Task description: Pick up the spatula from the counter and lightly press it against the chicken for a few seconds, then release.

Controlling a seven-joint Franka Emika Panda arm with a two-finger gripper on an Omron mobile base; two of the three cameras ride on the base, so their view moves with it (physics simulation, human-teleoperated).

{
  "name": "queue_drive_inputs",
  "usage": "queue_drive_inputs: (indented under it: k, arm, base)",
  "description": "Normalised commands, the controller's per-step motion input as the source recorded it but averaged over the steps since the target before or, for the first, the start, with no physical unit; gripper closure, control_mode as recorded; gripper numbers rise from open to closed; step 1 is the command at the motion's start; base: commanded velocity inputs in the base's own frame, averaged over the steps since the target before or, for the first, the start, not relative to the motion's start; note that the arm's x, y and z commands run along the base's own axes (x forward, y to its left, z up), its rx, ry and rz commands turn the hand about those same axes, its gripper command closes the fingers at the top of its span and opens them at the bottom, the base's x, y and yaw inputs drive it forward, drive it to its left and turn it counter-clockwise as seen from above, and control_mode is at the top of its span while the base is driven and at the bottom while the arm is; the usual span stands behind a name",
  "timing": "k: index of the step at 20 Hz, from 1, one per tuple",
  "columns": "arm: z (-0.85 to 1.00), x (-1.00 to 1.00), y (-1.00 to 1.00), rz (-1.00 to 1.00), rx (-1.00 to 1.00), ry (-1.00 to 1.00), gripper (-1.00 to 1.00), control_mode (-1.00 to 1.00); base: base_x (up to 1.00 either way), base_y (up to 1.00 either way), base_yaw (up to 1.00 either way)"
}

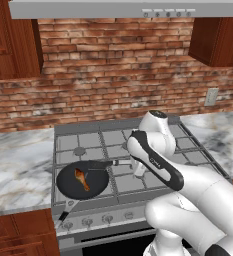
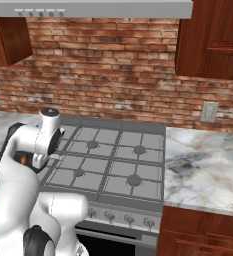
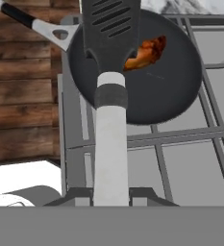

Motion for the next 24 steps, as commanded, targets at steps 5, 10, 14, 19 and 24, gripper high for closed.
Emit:
queue_drive_inputs:
  k: [5,10,14,19,24]
  arm:
    - [0.0,-0.08,0.13,0.0,0.0,0.0,1.0,-1.0]
    - [0.0,-0.04,0.11,0.0,0.0,0.0,1.0,-1.0]
    - [0.0,-0.02,0.03,0.0,0.0,0.0,1.0,-1.0]
    - [0.0,0.0,0.0,0.0,0.0,0.0,1.0,-1.0]
    - [0.0,-0.02,0.01,0.0,0.0,0.0,1.0,-1.0]
  base:
    - [0.0,0.0,0.0]
    - [0.0,0.0,0.0]
    - [0.0,0.0,0.0]
    - [0.0,0.0,0.0]
    - [0.0,0.0,0.0]
